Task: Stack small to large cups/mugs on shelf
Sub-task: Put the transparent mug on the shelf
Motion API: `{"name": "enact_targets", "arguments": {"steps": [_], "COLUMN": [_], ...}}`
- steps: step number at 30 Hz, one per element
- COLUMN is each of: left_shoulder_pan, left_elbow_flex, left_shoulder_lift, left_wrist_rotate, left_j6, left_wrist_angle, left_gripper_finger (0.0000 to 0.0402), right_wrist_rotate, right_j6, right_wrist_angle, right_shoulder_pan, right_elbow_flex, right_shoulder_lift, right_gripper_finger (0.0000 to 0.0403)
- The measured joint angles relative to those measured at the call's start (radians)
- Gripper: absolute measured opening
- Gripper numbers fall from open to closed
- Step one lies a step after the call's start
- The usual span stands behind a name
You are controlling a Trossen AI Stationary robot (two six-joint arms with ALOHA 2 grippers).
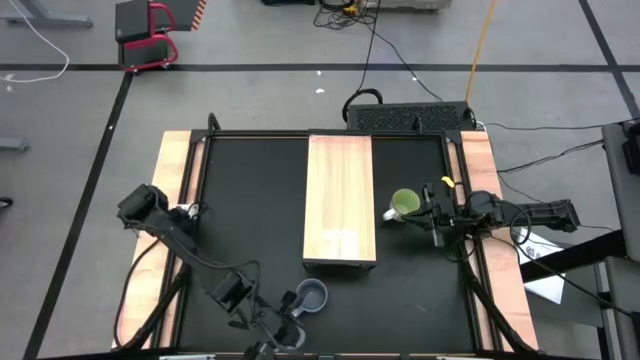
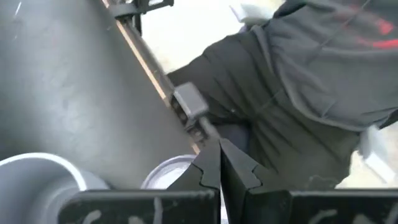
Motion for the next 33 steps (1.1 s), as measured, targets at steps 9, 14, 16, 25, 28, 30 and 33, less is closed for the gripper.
{"name": "enact_targets", "arguments": {"steps": [9,14,16,25,28,30,33], "left_shoulder_pan": [-0.021,-0.033,-0.038,-0.051,-0.058,-0.061,-0.064], "left_elbow_flex": [0.003,0.003,0.002,0.002,0.013,0.063,0.157], "left_shoulder_lift": [0.022,0.069,0.081,0.083,0.083,0.085,0.082], "left_wrist_rotate": [-0.084,-0.083,-0.085,-0.080,-0.081,-0.094,-0.160], "left_j6": [-0.183,-0.170,-0.169,-0.226,-0.224,-0.224,-0.223], "left_wrist_angle": [0.034,0.032,0.030,-0.003,-0.053,-0.155,-0.283], "left_gripper_finger": [0.0000,0.0000,0.0000,0.0000,0.0000,0.0000,0.0000], "right_wrist_rotate": [0.000,0.000,0.000,-0.001,-0.001,-0.001,-0.001], "right_j6": [0.007,0.006,0.005,0.005,0.005,0.004,0.001], "right_wrist_angle": [-0.001,-0.001,-0.001,-0.001,-0.002,-0.001,-0.001], "right_shoulder_pan": [0.000,0.000,0.000,0.000,0.000,0.000,0.000], "right_elbow_flex": [0.000,0.000,0.000,0.000,0.000,0.000,0.000], "right_shoulder_lift": [0.000,0.000,0.000,0.000,0.000,0.000,0.000], "right_gripper_finger": [0.0000,0.0000,0.0000,0.0000,0.0000,0.0000,0.0000]}}
